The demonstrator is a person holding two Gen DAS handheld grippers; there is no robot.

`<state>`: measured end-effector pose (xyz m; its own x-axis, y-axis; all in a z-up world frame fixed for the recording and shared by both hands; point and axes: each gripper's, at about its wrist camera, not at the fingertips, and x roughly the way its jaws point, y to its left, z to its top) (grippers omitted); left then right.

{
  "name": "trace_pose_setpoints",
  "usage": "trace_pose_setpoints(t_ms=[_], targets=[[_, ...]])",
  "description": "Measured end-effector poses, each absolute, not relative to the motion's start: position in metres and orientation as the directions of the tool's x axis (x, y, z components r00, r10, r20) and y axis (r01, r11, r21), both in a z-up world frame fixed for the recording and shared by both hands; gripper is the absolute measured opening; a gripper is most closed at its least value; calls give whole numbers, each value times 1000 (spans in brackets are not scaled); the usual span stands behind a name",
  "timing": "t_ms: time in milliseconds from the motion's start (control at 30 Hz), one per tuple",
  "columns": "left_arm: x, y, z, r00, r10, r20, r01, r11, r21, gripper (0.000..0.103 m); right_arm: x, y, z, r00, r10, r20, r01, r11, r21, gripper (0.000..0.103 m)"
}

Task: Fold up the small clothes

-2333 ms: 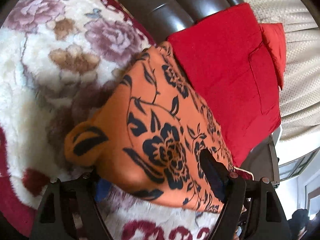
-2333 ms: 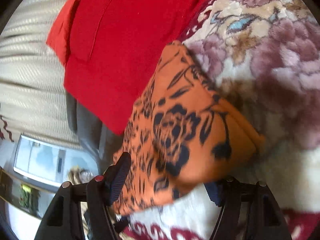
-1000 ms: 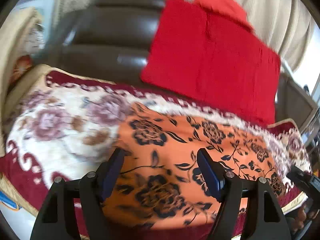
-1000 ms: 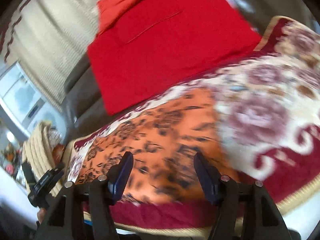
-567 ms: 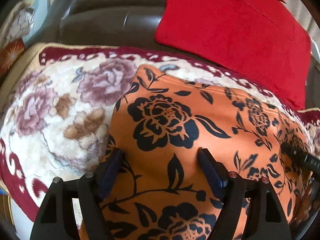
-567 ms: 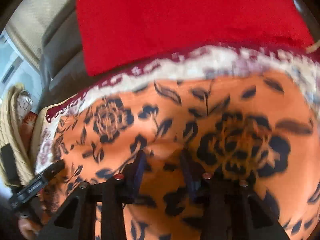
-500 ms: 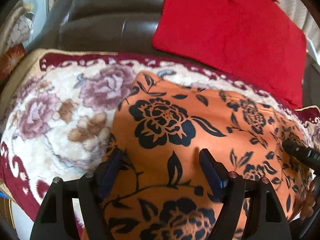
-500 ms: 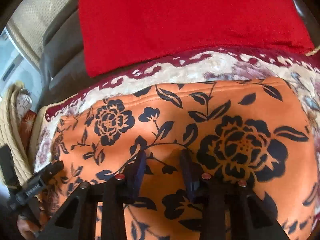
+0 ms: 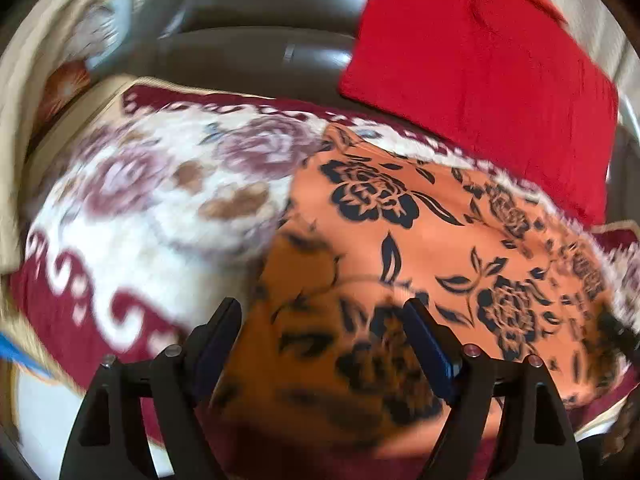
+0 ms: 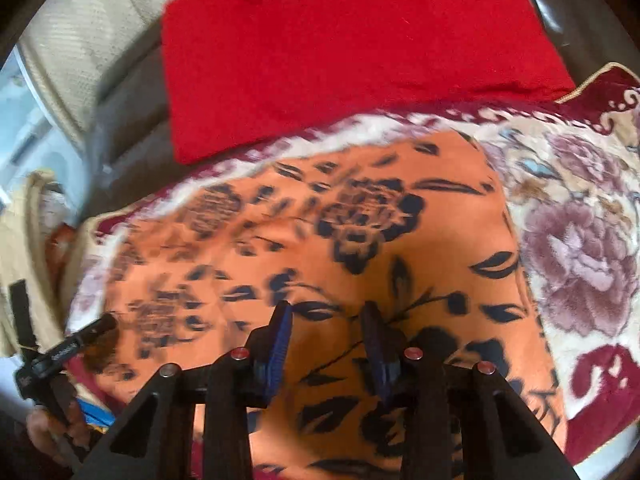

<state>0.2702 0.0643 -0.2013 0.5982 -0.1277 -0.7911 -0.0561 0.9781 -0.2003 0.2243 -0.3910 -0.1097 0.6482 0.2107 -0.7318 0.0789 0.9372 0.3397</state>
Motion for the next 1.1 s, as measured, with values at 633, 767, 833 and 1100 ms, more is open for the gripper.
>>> trace_pose_setpoints(t_ms=[633, 767, 833, 1100], targets=[[242, 98, -245, 519, -355, -778, -330, 756, -565, 84, 193, -338, -110, 694, 363, -621, -133, 913, 385, 42], [242, 101, -242, 542, -381, -749, -368, 693, -619, 84, 212, -338, -137, 603, 330, -726, -69, 929, 364, 40], [235, 103, -237, 554, -413, -723, -366, 659, -657, 84, 211, -337, -133, 617, 339, -710, -88, 926, 367, 40], [225, 98, -227, 554, -387, -737, -371, 678, -634, 90, 197, -361, -112, 711, 324, -624, -61, 913, 404, 38]])
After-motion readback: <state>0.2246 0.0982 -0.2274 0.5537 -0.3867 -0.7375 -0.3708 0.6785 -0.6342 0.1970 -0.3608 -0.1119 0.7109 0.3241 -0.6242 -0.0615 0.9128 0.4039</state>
